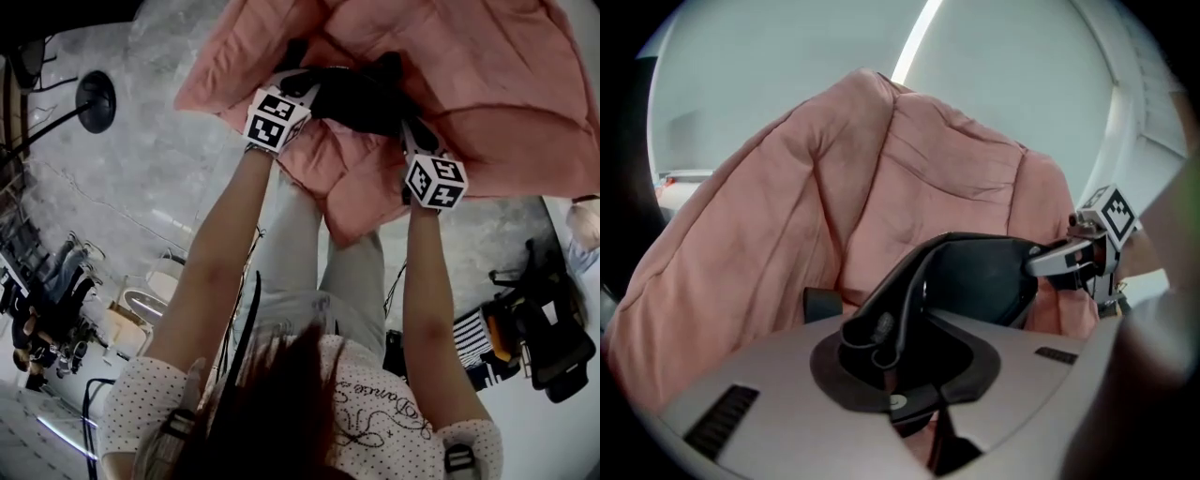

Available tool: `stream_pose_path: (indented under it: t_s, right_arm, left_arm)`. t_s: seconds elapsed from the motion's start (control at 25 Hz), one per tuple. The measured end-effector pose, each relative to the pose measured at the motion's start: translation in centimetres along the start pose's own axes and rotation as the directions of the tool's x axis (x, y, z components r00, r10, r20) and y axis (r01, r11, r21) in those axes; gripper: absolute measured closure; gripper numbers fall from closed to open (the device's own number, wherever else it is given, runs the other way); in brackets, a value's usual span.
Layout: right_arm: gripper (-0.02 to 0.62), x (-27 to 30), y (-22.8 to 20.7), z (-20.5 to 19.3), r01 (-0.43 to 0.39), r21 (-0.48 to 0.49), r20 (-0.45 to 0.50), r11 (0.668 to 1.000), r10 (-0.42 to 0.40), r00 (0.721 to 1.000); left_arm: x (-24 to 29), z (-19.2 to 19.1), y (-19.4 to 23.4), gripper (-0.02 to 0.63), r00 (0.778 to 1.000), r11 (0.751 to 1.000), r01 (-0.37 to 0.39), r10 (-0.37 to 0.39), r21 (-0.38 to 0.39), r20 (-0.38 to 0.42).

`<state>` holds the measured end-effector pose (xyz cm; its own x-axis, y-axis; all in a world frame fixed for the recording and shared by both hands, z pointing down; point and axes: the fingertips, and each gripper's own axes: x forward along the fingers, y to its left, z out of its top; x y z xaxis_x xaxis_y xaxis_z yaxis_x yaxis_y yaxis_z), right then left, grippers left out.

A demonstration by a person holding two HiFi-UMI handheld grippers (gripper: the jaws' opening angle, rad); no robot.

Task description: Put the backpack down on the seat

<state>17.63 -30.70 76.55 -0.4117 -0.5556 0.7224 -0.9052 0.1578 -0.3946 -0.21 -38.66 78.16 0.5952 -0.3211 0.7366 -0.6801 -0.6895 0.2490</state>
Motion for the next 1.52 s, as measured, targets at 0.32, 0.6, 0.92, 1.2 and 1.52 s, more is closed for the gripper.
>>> stream_pose_path:
  t_s: [0.32,0.6,0.92,1.2,1.52]
  right_arm:
    - [0.503,0.1,-0.4,0.4,-0.012,-0.013,-0.003,1.0,0.012,1.0]
    - [0.47,-1.0,0.5,-0.3,-0.016,-0.082,-0.039,0.996,0.013,0.999]
    - [0.293,-3.7,1.9,2.3,-0.036,-0.12,0.033,0.992,0.04,0.999]
    - [0.295,-6.4,4.1,7.7,-0.041,-0.198,0.129,0.979,0.067,0.989]
    - [0.333,-10.3,10.1,12.6,-0.053,-0.306,0.226,0.951,0.127,0.966]
  left_arm:
    - [-0.1,0.0,1.1,0.415,0.999,0.998,-0.041,0.042,-0.056,0.024]
    - [-3.1,-1.4,-0.1,0.3,0.997,0.995,-0.08,0.081,-0.059,0.013]
    - [-7.0,0.0,-0.9,0.275,0.985,0.986,-0.148,0.154,-0.081,0.072]
    - [-10.8,3.5,-2.0,0.275,0.967,0.982,-0.171,0.184,-0.085,0.176]
    - [-16.3,6.7,-1.9,0.275,0.942,0.98,-0.193,0.201,-0.057,0.267]
